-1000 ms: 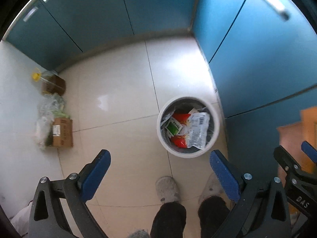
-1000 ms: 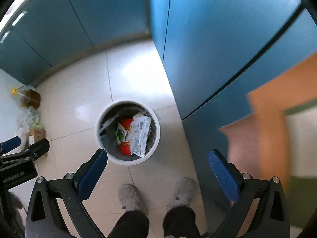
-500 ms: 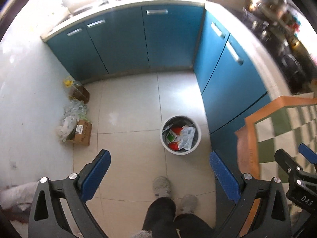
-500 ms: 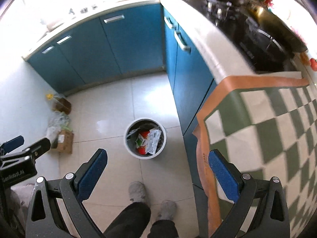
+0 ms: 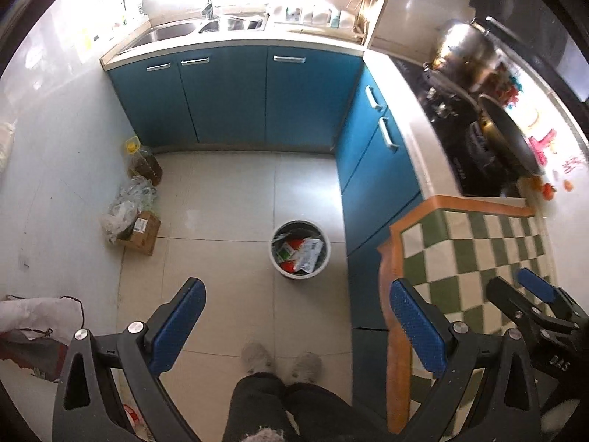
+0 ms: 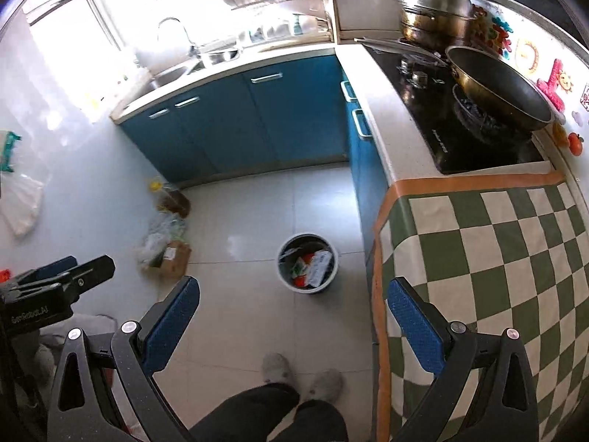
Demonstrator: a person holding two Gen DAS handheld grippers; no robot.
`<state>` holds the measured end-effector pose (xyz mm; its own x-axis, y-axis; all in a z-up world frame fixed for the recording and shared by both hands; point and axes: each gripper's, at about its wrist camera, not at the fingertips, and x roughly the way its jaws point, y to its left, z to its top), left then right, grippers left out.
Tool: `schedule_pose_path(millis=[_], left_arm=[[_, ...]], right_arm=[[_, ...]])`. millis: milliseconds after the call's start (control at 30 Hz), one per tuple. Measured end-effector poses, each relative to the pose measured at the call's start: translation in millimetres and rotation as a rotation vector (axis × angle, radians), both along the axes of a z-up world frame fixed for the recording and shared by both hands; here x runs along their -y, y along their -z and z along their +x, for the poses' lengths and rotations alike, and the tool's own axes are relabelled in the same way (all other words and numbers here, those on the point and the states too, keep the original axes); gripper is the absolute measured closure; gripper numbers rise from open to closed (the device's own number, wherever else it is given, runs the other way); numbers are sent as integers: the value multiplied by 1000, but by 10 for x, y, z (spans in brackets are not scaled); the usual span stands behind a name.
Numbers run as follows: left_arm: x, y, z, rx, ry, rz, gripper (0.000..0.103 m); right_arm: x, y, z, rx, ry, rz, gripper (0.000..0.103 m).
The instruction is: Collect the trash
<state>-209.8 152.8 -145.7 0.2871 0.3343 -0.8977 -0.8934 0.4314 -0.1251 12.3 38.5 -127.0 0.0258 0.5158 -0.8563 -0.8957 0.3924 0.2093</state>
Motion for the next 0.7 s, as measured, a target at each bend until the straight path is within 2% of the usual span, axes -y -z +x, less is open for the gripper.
schedule_pose_path(millis=[133,333,700], left_arm=[[113,-181,-91,47,16,-15,1],[222,-415,-201,97,40,8,1],[231,-495,-388,113,44,17,1]], right_arm=[[88,-183,-66,-33,-35,5,0],[164,-407,-204,-70,-70,16,0],[171,-576,-393,-83,-92,41,0]])
